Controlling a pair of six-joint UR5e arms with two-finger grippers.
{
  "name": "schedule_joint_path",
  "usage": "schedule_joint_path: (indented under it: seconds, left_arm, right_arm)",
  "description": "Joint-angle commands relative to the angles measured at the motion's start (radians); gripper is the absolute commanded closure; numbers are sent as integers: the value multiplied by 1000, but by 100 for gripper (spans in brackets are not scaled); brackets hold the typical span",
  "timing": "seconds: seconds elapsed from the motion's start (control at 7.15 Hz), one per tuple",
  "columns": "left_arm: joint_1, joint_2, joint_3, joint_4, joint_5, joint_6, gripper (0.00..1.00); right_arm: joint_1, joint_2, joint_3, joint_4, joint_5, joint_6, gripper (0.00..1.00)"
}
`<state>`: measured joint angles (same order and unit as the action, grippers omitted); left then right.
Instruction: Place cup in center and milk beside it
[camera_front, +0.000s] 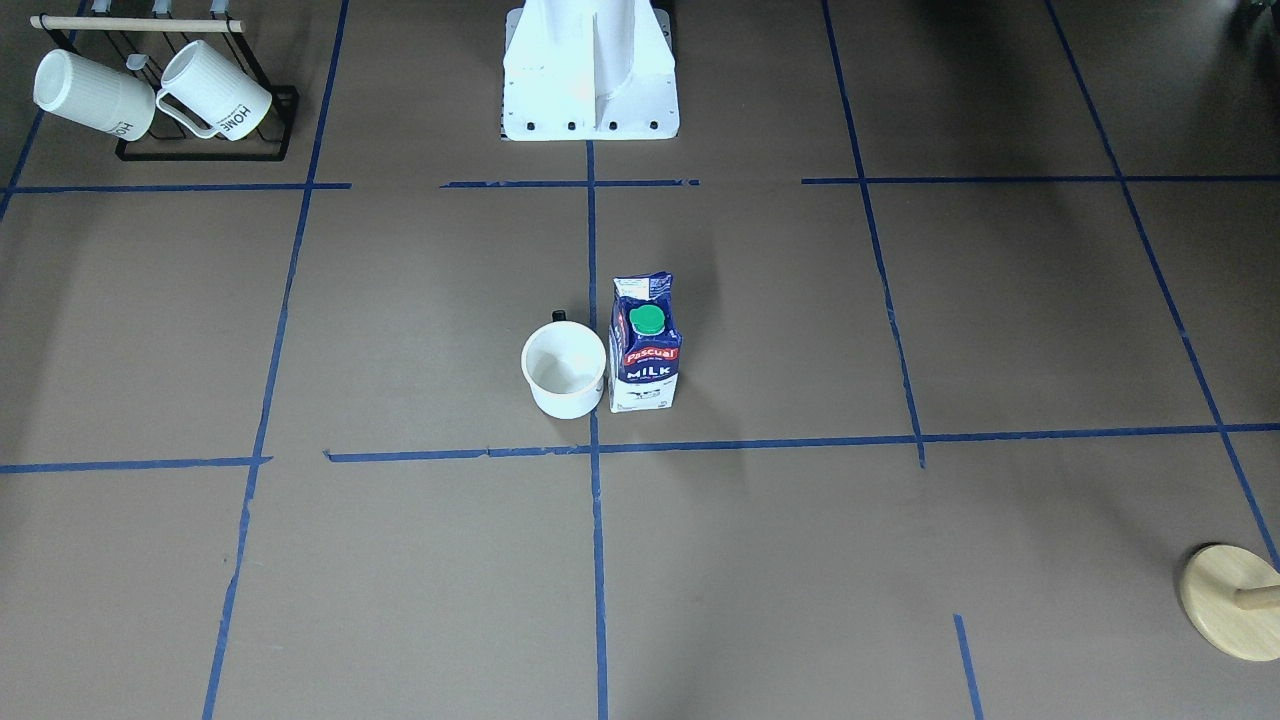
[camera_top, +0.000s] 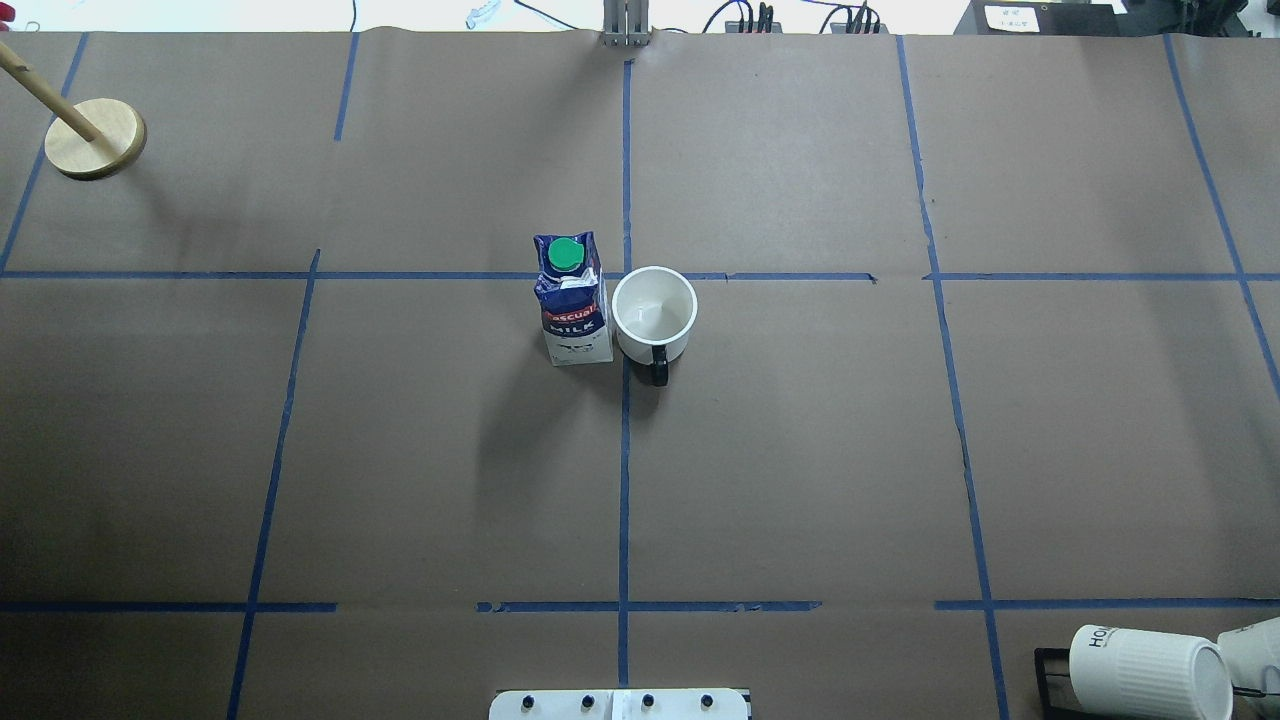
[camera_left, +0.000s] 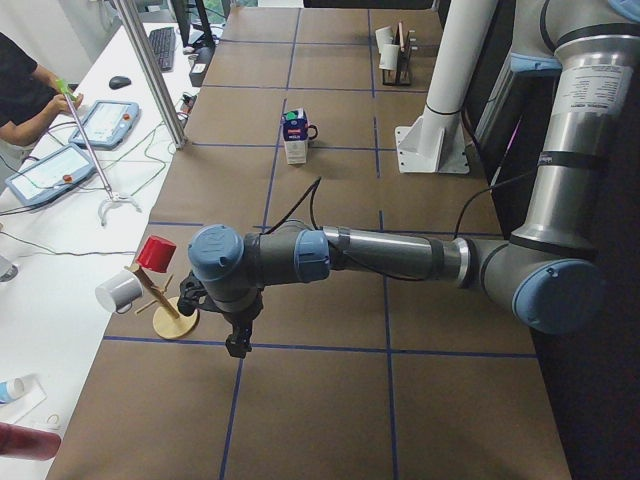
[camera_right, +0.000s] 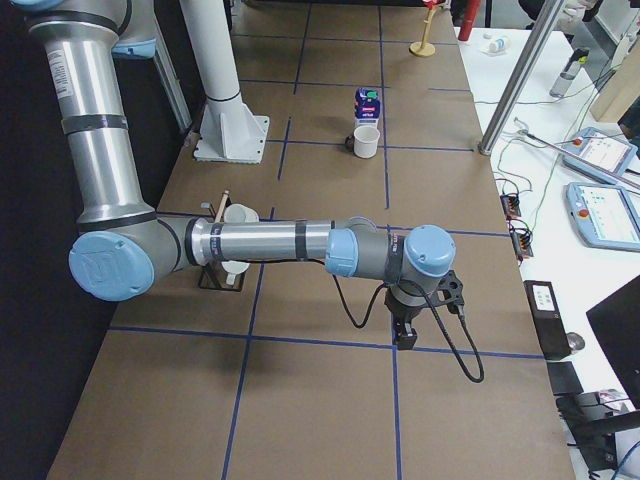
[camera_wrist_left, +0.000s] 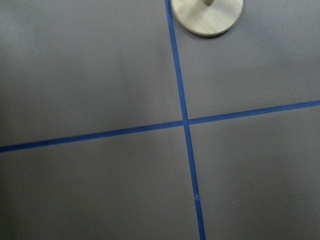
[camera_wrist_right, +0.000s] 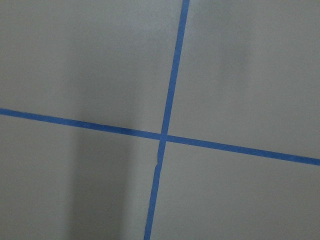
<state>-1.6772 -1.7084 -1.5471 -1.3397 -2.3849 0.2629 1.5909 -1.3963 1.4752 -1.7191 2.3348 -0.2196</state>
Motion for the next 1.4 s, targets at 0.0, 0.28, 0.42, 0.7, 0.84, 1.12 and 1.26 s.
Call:
schedule_joint_path:
  seconds: [0.0,0.28,0.42,0.7,0.84,1.12,1.26]
  left_arm:
    - [25,6,-8,30,7,-17,0]
    - [39,70,-21,-2,6,-4,0]
    - [39,119,-22,-65,6,-4,0]
    - [40,142,-16,-116,-5,-17,0]
    - [45,136,-30,-101,7,-42,0]
    - [105,136,-47,-95,50,-143,0]
    - [109,141,-71,-95,114,-166,0]
  right_arm:
    - [-34,-10,2,-16,-11,3,0]
    - [-42,-12,3,-16,-9,-4,0]
    - [-45,-19,8,-14,-8,-6,0]
    - [-45,-27,20,-13,-12,-7,0]
    - [-48,-30,20,-11,-12,-7,0]
    - [-52,-38,20,-4,-12,-1,0]
    - [-52,-38,22,-4,-15,-3,0]
